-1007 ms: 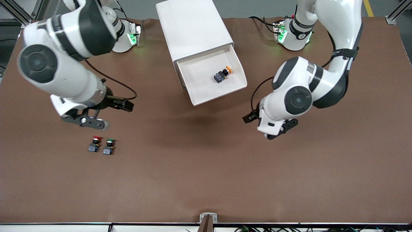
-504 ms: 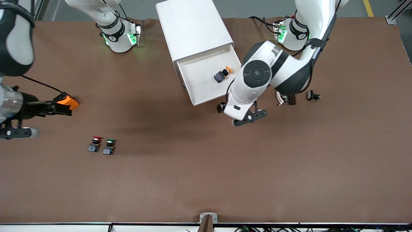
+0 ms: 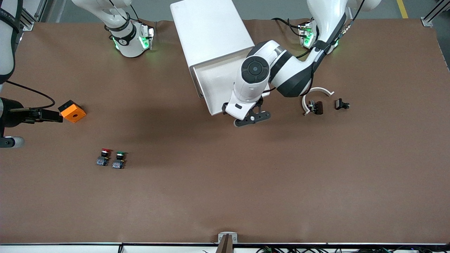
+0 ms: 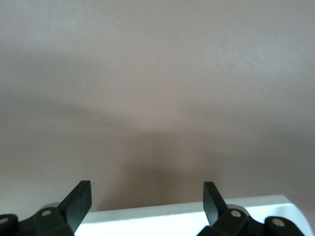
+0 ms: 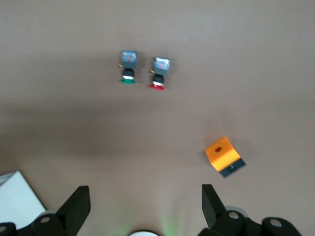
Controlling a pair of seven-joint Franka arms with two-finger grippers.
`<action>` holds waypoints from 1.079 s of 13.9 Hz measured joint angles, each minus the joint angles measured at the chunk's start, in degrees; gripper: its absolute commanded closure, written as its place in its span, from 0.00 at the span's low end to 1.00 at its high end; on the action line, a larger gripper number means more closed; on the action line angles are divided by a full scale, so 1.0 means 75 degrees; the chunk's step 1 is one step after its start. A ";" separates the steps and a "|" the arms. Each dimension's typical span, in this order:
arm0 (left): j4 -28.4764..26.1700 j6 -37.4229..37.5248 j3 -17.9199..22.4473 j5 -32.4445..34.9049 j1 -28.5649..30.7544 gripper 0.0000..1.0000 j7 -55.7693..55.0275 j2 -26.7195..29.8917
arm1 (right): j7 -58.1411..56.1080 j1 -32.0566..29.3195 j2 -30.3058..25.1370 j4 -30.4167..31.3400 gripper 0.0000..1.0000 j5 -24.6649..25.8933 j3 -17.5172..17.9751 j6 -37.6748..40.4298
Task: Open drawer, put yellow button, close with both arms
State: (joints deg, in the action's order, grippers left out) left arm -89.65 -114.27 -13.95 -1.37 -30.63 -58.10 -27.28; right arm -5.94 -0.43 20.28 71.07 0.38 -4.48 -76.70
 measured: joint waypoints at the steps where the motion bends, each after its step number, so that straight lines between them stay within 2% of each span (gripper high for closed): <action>1: -0.0215 -0.0233 -0.0006 0.0001 -0.0013 0.00 -0.0023 0.0105 | 0.0000 0.0000 -0.0017 -0.0077 0.00 0.0175 0.0004 0.0232; 4: -0.0735 -0.0434 -0.0076 0.0000 -0.0012 0.00 -0.0138 0.0487 | 0.0000 -0.0002 -0.0098 -0.0705 0.00 0.0592 0.0005 0.0941; 7: -0.0986 -0.0445 -0.0327 0.0000 -0.0014 0.00 -0.0677 0.0638 | 0.0000 -0.0002 -0.0367 -0.1066 0.00 0.0635 0.0019 0.1122; 12: -0.1249 -0.0440 -0.0689 0.0000 -0.0023 0.00 -0.1260 0.0640 | -0.0007 -0.0025 -0.0932 -0.1009 0.00 0.0320 0.0065 0.1187; 15: -0.1379 -0.0438 -0.0814 -0.0120 -0.0025 0.00 -0.1516 0.0640 | -0.0023 -0.0342 -0.1348 -0.0400 0.00 -0.0050 0.0053 0.0958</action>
State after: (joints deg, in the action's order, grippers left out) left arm -100.00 -117.56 -20.06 -2.27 -30.82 -69.47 -22.48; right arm -6.11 -3.00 10.17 68.07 0.01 -4.08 -69.51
